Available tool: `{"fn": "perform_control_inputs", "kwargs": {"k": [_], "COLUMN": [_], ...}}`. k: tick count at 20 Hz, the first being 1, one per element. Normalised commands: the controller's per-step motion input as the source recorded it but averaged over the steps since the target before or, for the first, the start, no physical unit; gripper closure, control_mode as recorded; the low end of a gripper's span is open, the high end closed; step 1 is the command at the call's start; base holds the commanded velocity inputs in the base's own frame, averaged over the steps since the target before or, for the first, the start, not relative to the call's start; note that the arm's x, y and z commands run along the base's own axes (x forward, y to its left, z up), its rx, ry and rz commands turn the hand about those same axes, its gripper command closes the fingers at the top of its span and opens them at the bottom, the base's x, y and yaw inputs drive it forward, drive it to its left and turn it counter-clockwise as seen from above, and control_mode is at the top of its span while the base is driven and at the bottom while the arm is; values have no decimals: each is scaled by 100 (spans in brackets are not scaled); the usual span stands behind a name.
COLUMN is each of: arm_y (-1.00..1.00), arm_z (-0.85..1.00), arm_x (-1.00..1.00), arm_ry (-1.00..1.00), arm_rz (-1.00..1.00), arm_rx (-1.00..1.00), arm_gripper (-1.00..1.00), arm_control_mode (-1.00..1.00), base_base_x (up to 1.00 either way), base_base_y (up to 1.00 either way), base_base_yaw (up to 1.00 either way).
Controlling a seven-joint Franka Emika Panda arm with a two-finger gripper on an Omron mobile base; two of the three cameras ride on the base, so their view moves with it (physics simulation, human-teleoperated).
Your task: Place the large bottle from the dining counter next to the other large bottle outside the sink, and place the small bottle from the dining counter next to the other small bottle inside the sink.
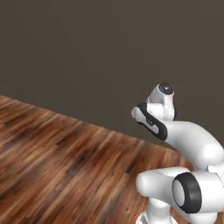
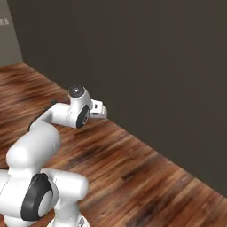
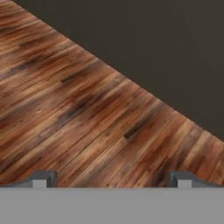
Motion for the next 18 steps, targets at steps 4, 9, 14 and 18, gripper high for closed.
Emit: {"fn": "perform_control_inputs", "kwargs": {"k": [4, 9, 14, 18], "arm_y": [0, 0, 0, 0], "arm_z": [0, 0, 0, 0], "arm_x": [0, 0, 0, 0], "arm_ry": [0, 0, 0, 0], "arm_rz": [0, 0, 0, 0], "arm_rx": [0, 0, 0, 0], "arm_gripper": [-100, -100, -100, -100], "arm_control_mode": [100, 100, 100, 100], "base_base_x": [100, 98, 98, 100], "base_base_y": [2, 0, 0, -2], "base_base_yaw": [69, 71, 71, 71]}}
